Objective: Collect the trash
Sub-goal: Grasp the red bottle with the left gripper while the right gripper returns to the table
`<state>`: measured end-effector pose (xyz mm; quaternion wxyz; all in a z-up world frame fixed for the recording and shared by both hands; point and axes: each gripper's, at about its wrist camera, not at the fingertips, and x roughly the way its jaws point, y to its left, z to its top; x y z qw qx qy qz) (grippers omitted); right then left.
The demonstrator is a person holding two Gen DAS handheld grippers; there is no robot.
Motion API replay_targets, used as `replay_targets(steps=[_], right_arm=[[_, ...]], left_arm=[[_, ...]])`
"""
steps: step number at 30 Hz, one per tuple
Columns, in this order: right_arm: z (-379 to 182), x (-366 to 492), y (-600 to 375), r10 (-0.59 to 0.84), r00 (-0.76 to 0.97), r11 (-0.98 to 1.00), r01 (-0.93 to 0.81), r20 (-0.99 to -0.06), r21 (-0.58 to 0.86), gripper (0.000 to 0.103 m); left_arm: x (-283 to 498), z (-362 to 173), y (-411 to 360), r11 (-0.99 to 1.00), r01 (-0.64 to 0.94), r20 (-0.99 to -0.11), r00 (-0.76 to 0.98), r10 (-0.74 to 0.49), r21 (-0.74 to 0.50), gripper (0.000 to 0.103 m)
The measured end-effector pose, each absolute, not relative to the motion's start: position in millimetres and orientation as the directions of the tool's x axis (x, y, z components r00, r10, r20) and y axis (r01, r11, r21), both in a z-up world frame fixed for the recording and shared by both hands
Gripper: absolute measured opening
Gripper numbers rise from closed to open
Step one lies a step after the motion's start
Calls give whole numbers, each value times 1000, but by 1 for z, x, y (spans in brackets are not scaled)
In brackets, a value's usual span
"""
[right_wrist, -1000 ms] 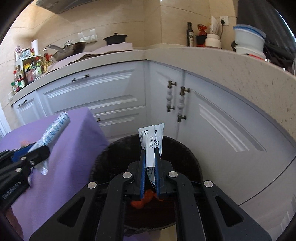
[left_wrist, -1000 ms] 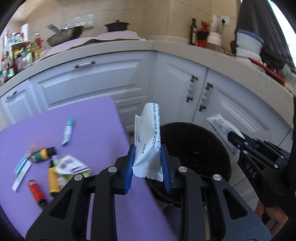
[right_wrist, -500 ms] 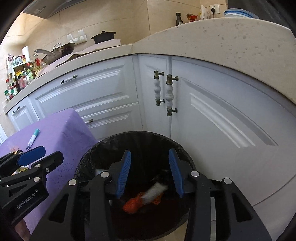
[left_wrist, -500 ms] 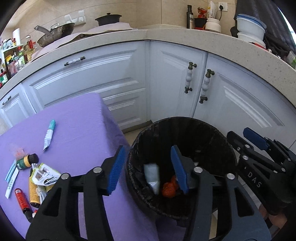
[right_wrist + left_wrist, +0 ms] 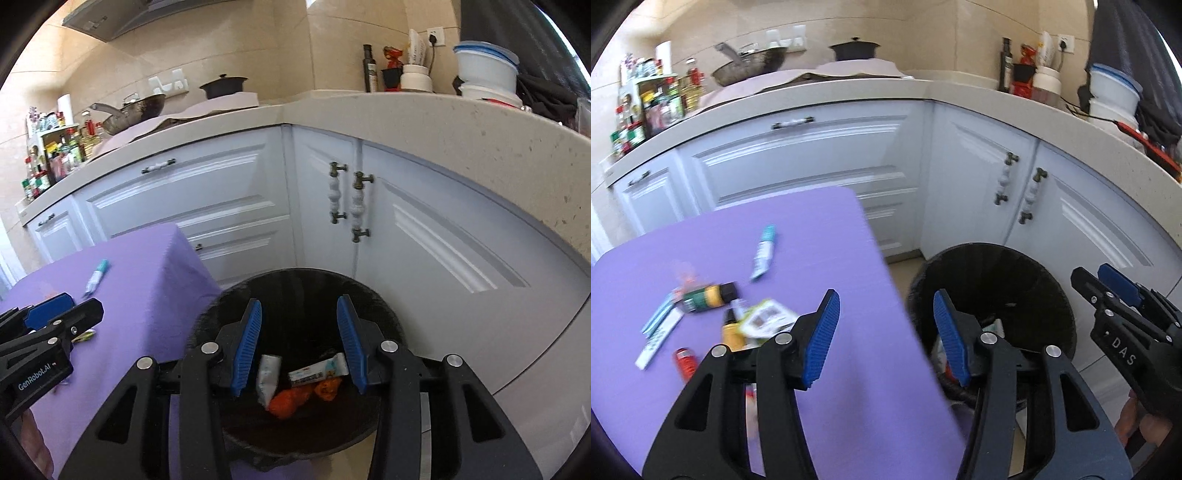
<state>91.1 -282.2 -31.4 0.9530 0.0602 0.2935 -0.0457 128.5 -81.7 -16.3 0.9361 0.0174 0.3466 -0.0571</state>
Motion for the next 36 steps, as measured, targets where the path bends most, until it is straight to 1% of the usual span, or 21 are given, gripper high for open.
replay_targets(steps=[5,17,23,27,36], right_arm=[[-26,85,-256,-2,828,993,66,-560,94,43],[-22,75,-197,91,823,995,-50,-561,87,45],[-26,78,-175,116,810,993,-88,-574,76,45],[-31,83,-167,118,799,993,-96,-590,68,46],[-42,97,-158,133,771,991,-119,-623,64,47]], left_arm=[[111,-13,-46,998,56,-649,760,-40,4,52],[75,-35,47,990,-138,-706,698,116,26,52],[73,-45,61,987,-163,-729,675,115,5,52],[82,-51,62,987,-163,-736,668,104,-8,56],[109,-71,67,984,-173,-782,618,83,-32,56]])
